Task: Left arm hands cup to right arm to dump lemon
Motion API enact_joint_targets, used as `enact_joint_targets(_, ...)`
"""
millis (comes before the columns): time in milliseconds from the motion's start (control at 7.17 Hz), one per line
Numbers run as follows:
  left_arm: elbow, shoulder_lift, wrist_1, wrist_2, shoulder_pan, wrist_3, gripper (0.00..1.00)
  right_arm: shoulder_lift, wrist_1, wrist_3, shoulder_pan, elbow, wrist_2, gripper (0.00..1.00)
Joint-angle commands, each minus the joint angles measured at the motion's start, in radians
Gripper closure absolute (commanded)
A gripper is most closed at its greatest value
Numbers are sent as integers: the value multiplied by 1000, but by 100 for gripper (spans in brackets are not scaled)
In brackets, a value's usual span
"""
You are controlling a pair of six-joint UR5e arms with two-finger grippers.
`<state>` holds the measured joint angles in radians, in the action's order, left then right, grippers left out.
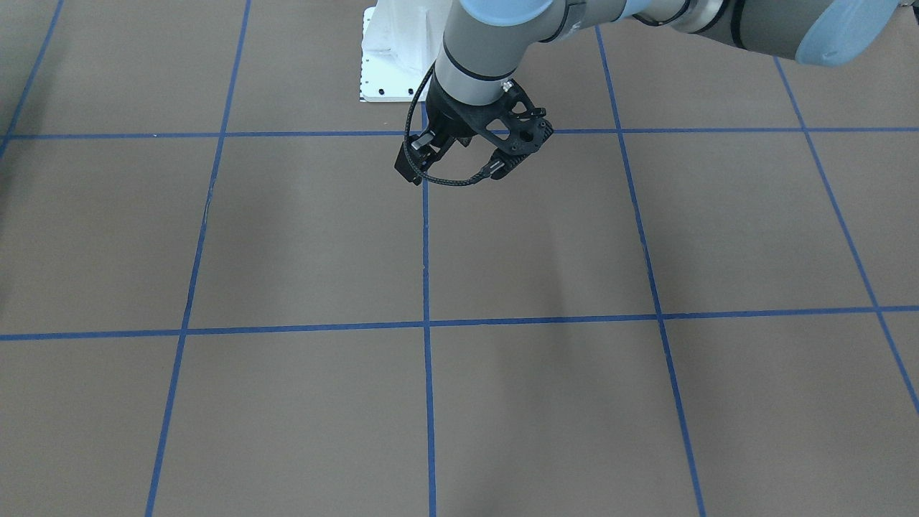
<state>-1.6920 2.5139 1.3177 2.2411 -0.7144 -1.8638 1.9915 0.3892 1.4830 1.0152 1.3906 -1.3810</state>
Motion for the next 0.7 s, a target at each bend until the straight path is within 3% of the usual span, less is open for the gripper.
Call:
enact_joint_targets(0,0,5,0,0,3,-2,0,-23,2,184,210,-34,-255,84)
enact_joint_targets(557,0,9,-3,0,3,-3,0,-40,7,549,233,-54,-263,84)
